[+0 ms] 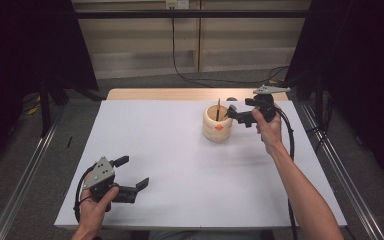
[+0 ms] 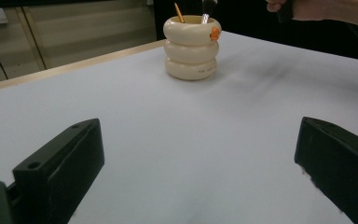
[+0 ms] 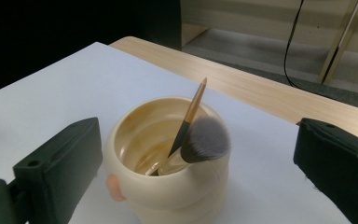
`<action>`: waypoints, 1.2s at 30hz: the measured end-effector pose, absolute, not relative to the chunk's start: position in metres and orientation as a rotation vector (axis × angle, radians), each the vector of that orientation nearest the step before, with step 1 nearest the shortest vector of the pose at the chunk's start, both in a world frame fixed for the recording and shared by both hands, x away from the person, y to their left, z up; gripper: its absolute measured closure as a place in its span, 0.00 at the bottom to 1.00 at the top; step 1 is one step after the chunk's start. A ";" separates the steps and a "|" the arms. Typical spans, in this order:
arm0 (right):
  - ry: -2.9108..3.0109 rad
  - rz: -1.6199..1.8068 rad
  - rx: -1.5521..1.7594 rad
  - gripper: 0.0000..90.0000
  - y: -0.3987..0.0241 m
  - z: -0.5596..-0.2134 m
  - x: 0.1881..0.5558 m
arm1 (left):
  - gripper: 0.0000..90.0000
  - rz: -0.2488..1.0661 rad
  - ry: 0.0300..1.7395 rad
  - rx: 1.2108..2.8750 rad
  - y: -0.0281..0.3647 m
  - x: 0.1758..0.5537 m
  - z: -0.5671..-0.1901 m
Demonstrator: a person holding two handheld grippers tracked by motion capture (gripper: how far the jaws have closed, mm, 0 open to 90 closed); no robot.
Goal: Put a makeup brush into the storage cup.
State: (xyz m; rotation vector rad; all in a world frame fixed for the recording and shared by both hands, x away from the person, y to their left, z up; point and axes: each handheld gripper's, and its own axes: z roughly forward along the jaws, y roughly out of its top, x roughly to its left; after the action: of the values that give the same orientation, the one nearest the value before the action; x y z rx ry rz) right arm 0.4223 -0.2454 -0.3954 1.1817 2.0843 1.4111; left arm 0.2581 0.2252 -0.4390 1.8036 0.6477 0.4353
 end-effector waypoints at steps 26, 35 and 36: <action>2.016 1.417 1.181 0.02 -0.252 -0.398 0.394 | 0.02 0.454 0.692 1.773 0.232 0.255 -0.437; 1.983 1.371 1.201 0.01 -0.262 -0.400 0.378 | 0.02 0.459 0.712 1.758 0.235 0.257 -0.437; 1.981 1.368 1.205 0.01 -0.263 -0.401 0.375 | 0.02 0.457 0.715 1.756 0.235 0.257 -0.437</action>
State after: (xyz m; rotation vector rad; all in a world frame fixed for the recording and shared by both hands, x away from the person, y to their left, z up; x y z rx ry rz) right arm 0.3750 -0.2626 -0.4008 1.2051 1.9812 1.3682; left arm 0.2574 0.2354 -0.4368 1.7560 0.7153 0.4568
